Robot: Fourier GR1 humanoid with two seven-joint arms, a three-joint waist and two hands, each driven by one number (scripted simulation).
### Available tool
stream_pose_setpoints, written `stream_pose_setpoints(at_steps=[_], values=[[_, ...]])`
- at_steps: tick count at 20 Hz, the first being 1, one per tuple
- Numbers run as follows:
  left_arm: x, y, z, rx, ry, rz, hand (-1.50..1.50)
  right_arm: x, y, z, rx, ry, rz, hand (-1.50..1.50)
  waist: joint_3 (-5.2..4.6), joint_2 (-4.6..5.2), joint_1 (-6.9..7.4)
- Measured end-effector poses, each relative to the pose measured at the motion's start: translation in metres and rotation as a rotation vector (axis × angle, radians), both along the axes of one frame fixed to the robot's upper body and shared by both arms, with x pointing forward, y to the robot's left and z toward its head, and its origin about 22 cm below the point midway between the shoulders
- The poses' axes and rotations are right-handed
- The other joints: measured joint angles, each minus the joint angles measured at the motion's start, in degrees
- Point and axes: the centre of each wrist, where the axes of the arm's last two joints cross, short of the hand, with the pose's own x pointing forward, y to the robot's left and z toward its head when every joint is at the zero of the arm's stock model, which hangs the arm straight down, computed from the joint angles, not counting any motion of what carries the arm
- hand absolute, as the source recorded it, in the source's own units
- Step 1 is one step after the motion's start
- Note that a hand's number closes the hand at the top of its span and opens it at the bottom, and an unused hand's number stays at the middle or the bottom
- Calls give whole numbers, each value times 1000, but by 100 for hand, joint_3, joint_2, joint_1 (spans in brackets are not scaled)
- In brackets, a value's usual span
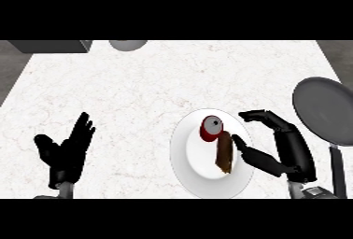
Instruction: Pick the can from the plate and place it in the pan
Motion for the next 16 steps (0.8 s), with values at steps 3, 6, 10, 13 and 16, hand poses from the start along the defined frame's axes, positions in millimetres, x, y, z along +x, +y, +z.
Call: stream_pose_setpoints(at_steps=[3,6,10,13,16], values=[[-7,-4,-10,-51,19,40,0,-32,24,-25,-59,-69,-83,-150,2,-6,-61],[-12,-9,-13,-76,25,47,0,-52,43,-42,-148,-106,-181,-150,5,7,-30],[-10,-12,-12,-89,18,54,0,-59,64,-41,-246,-111,-280,-150,7,27,12],[-10,-16,-19,-93,22,51,0,-43,73,-25,-313,-87,-330,-150,5,38,37],[-11,-15,-19,-94,26,47,0,-24,82,2,-372,-40,-357,-150,5,40,60]])
